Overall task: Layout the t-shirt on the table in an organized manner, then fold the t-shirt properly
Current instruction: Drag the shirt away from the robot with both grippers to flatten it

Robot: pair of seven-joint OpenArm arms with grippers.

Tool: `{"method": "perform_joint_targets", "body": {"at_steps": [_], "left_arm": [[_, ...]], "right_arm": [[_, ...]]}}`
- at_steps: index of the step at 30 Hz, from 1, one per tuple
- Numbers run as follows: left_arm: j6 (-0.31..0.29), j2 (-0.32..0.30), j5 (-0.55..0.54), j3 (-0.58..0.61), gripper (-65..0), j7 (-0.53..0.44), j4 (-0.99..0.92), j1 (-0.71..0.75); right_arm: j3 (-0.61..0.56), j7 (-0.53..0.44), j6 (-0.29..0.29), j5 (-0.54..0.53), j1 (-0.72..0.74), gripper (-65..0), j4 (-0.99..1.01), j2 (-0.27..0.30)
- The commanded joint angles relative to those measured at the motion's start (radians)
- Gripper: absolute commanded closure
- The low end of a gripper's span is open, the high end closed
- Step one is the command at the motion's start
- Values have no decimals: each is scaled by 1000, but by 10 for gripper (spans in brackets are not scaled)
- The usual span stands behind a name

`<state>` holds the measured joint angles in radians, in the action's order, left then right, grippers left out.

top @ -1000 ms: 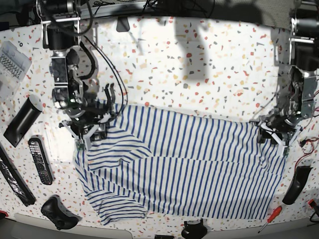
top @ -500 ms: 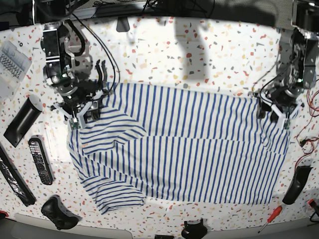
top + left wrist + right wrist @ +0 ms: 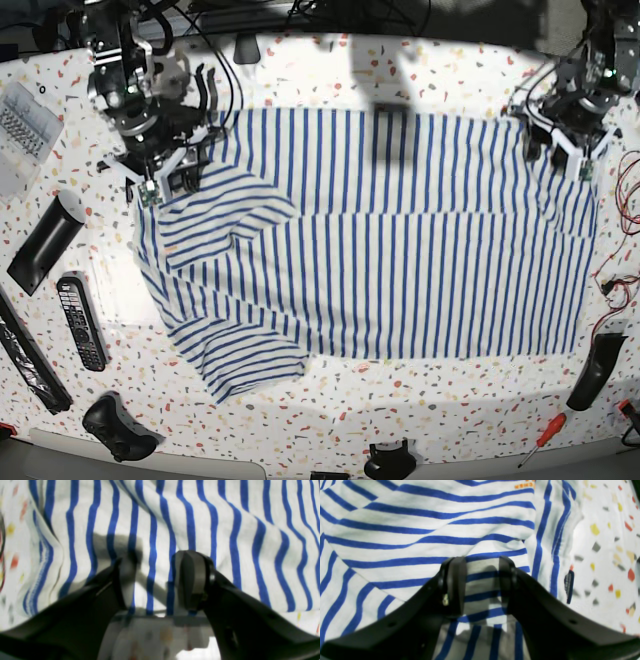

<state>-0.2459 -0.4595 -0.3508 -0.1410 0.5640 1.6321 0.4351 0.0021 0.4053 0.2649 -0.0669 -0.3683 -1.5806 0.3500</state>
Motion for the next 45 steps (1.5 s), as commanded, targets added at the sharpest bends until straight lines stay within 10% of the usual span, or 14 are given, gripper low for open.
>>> {"method": "perform_joint_targets", "body": {"at_steps": [1, 26, 34, 45], "left_arm": [[0, -2, 9, -15, -279, 15, 32, 27], [0, 85, 10, -25, -279, 109, 339, 221], [64, 86, 127, -25, -279, -97, 341, 211], [63, 151, 187, -24, -279, -107, 175, 193]], "right_arm": [[1, 54, 7, 24, -27, -218, -13, 10], [194, 142, 7, 71, -204, -218, -191, 10], [194, 117, 7, 84, -214, -218, -204, 16], [194, 103, 8, 60, -214, -218, -204, 16]]}}
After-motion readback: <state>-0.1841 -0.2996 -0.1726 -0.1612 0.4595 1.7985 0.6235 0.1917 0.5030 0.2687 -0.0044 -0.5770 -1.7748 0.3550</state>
